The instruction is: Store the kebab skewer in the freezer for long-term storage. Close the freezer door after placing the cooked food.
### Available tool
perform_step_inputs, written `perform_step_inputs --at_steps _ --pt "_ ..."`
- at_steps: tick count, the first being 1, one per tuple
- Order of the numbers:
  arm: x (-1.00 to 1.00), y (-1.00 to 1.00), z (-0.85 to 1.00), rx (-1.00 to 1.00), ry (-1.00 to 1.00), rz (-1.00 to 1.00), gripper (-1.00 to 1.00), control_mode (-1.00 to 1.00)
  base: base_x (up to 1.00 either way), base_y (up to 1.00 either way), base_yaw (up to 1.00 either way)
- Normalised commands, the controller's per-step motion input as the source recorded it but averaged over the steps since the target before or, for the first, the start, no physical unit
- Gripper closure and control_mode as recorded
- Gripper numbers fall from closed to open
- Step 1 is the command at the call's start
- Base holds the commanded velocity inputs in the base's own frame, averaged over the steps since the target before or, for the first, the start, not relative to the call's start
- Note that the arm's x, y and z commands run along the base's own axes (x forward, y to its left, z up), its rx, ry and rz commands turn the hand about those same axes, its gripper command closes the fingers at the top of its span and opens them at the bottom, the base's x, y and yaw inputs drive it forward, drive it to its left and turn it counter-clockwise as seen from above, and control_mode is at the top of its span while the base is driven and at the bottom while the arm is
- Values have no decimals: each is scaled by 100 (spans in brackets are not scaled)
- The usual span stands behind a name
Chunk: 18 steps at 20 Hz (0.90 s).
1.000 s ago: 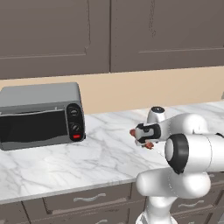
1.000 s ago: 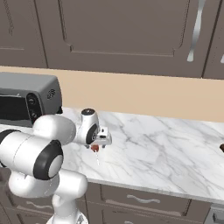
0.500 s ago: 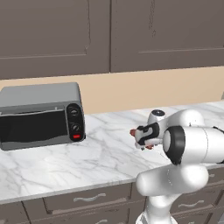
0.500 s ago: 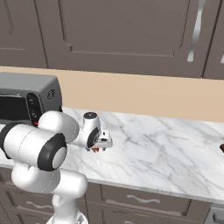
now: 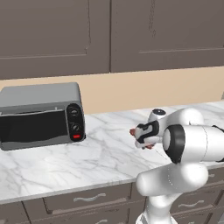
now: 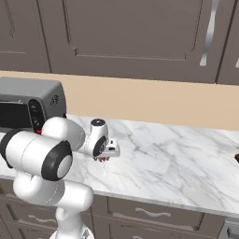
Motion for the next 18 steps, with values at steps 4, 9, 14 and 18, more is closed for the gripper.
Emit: perform_step_inputs --at_steps 4,9,14,18 --pt "0 13 0 0 0 -15 100 -100 0 0 0" --pt "-9 22 16 -1 0 -43 100 -100 0 0 0" --pt "-4 19 31 0 0 -64 100 -100 0 0 0" --pt "-3 5 34 0 0 -66 100 -100 0 0 0"
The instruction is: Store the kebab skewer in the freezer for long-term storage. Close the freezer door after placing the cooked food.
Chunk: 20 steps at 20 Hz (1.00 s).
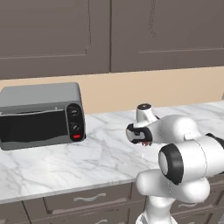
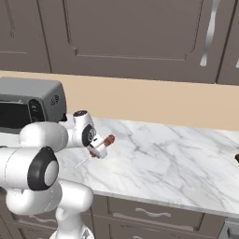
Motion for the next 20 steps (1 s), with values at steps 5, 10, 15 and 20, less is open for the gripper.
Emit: perform_step_inputs --at_steps 5,10,15,20 --pt "-6 13 34 3 1 -60 100 -100 0 0 0" --pt "-40 25 20 12 -1 -51 100 -100 0 0 0" --pt "-67 8 30 10 -4 -46 100 -100 0 0 0" --pt "-77 12 50 2 -11 -33 100 -100 0 0 0"
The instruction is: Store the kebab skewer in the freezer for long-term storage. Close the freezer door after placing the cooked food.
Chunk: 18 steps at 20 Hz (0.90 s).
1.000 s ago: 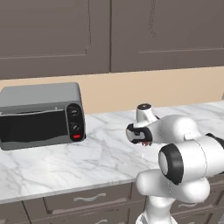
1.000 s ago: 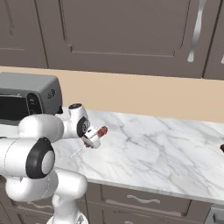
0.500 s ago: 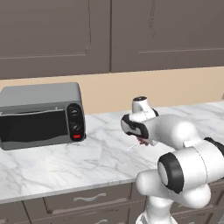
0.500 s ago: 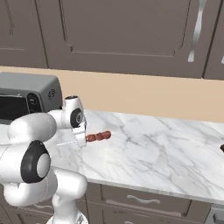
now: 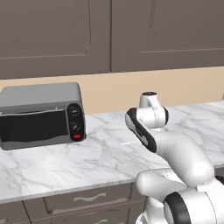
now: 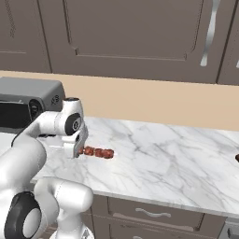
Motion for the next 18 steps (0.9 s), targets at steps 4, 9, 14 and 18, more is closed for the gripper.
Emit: perform_step_inputs --at_steps 4,9,14,18 --pt "-50 1 62 0 -4 -17 100 -100 0 0 0" --pt "-48 13 49 0 -7 -11 100 -100 0 0 0" --pt "-16 19 45 -2 -4 -4 100 -100 0 0 0" --pt "-14 4 10 -9 -12 0 100 -100 0 0 0"
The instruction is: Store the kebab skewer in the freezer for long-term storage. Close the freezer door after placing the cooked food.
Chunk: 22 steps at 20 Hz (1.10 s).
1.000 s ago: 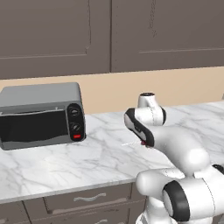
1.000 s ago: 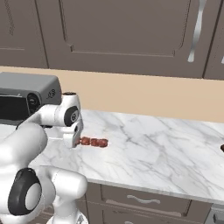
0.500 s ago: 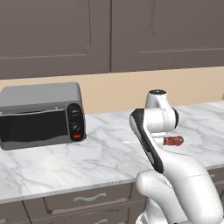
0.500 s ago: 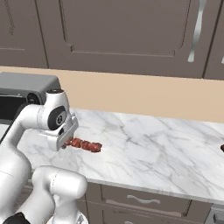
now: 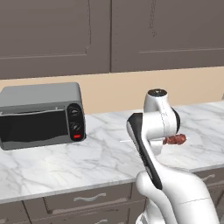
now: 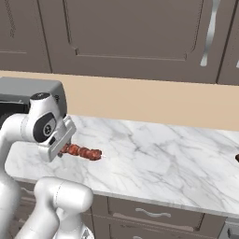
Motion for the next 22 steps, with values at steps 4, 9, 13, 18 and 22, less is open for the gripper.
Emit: perform_step_inputs --at_steps 4,9,13,18,22 --pt "-34 0 26 0 -3 0 100 -100 0 0 0" --pt "-4 -11 4 2 2 -2 100 -100 0 0 0" --pt "0 -33 0 11 0 0 100 -100 0 0 0" --pt "0 -26 0 5 0 0 100 -100 0 0 0" --pt "0 0 0 0 0 0 100 -100 0 0 0"
